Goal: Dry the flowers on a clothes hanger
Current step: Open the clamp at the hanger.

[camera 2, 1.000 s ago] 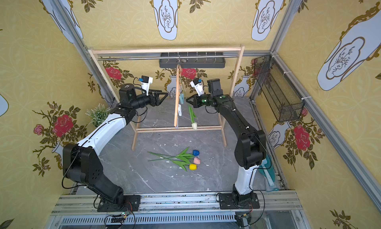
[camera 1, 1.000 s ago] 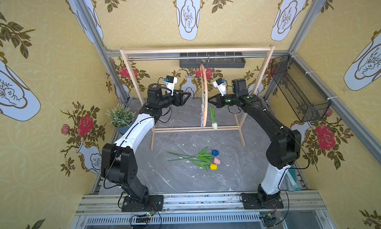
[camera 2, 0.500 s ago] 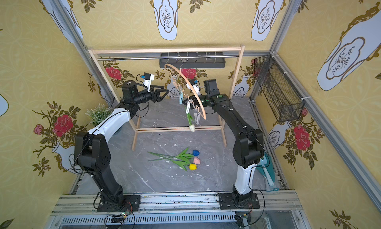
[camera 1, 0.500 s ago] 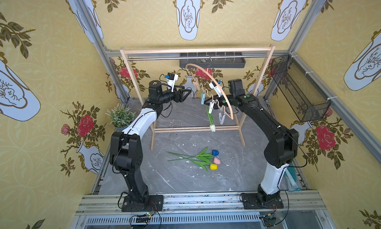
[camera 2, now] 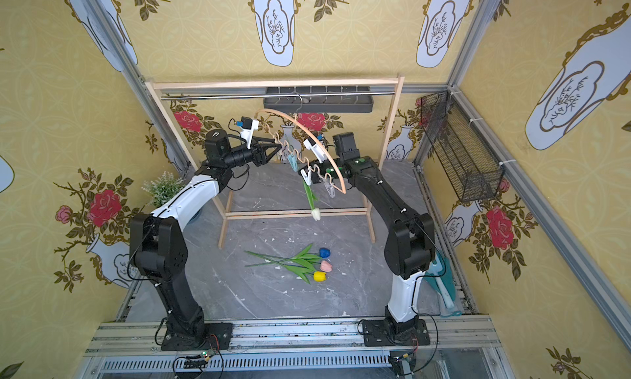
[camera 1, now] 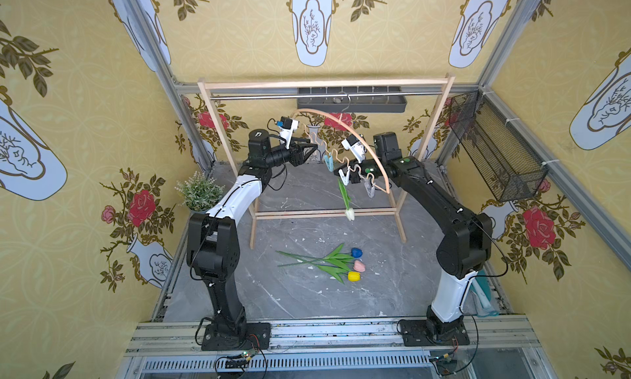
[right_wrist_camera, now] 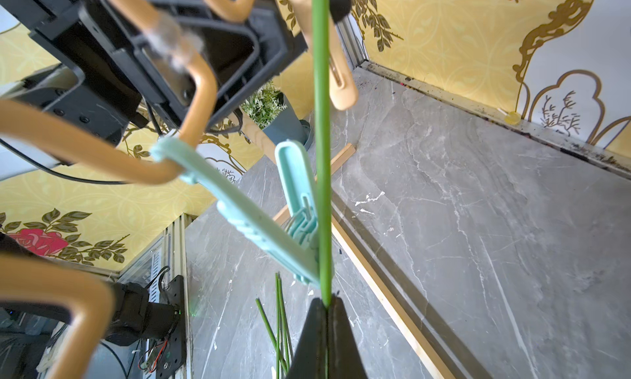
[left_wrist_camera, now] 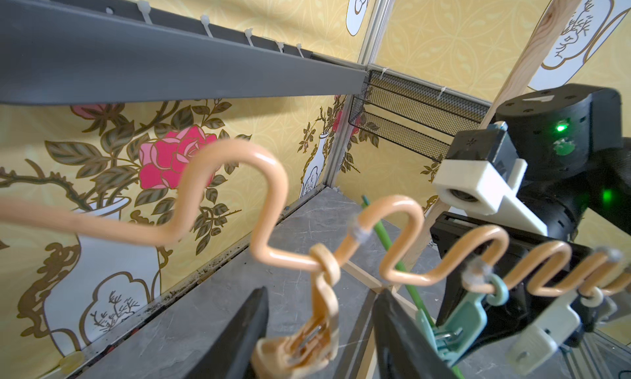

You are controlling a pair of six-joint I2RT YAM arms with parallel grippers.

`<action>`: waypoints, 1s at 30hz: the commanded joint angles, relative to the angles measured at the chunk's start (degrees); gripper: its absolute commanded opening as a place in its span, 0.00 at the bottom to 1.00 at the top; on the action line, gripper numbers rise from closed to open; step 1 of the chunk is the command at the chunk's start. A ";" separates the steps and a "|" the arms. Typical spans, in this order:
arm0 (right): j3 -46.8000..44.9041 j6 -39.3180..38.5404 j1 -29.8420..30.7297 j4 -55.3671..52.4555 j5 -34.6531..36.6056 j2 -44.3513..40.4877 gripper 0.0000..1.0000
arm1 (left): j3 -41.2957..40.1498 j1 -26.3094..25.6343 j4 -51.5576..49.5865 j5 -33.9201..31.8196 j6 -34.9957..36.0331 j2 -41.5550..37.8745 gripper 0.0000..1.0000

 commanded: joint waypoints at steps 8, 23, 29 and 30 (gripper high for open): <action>-1.63 -0.06 0.13 1.06 -1.36 -1.77 0.00 | -2.12 -0.08 5.51 0.55 -2.92 -0.09 0.45; -1.60 0.11 1.17 1.24 -1.28 -2.12 0.00 | -1.09 -0.74 5.78 -0.72 -5.04 0.87 0.43; -1.32 0.03 1.62 0.97 -1.18 -1.94 0.00 | -0.74 -1.29 5.47 -0.88 -4.95 1.04 0.50; -1.32 0.02 1.75 0.97 -1.04 -1.95 0.00 | -0.75 -1.42 5.39 -1.12 -4.96 0.98 0.51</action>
